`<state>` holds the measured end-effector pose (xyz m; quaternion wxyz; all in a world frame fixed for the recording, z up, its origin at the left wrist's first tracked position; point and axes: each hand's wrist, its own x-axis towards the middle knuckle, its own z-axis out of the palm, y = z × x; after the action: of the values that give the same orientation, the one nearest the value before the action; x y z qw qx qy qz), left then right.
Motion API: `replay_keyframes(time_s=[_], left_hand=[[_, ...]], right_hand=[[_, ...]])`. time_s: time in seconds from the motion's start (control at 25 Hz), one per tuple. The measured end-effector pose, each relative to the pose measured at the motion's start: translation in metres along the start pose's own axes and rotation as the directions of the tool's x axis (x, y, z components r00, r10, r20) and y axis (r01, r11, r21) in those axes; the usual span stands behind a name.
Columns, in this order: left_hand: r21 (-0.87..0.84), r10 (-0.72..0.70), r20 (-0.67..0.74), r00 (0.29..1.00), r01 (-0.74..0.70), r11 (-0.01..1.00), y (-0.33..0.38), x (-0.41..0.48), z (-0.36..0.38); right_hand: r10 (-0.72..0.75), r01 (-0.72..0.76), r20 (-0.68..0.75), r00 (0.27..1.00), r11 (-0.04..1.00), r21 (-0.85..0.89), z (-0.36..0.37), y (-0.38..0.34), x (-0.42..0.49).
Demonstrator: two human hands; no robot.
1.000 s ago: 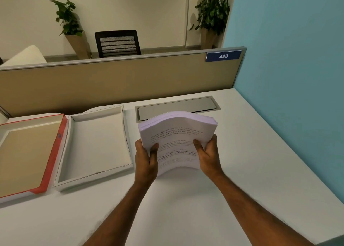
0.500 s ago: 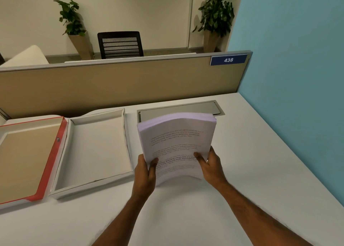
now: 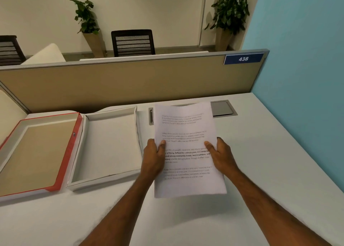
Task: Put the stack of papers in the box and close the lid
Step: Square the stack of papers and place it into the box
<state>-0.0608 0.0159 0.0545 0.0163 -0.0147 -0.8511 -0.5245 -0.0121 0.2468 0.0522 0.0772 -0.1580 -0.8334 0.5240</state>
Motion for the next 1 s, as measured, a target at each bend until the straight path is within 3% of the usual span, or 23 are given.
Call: replay_keyframes(time_s=[0.16, 0.36, 0.76, 1.0], left_hand=[[0.046, -0.135, 0.076, 0.988, 0.132, 0.990, -0.027, -0.015, 0.001], [0.095, -0.185, 0.080, 0.979, 0.178, 0.980, -0.053, -0.027, -0.018], [0.084, -0.176, -0.013, 0.984, 0.176, 0.981, -0.078, 0.027, -0.123], [0.178, -0.216, -0.061, 0.975, 0.223, 0.958, -0.102, 0.094, -0.187]], right_hand=[[0.116, -0.109, 0.076, 0.990, 0.990, -0.090, 0.013, 0.011, -0.018], [0.171, -0.157, 0.120, 0.978, 0.980, -0.122, 0.040, 0.012, -0.037], [0.119, -0.101, 0.191, 0.974, 0.990, -0.101, 0.133, -0.063, -0.003], [0.098, -0.067, 0.251, 0.963, 0.989, -0.130, 0.207, -0.120, 0.046]])
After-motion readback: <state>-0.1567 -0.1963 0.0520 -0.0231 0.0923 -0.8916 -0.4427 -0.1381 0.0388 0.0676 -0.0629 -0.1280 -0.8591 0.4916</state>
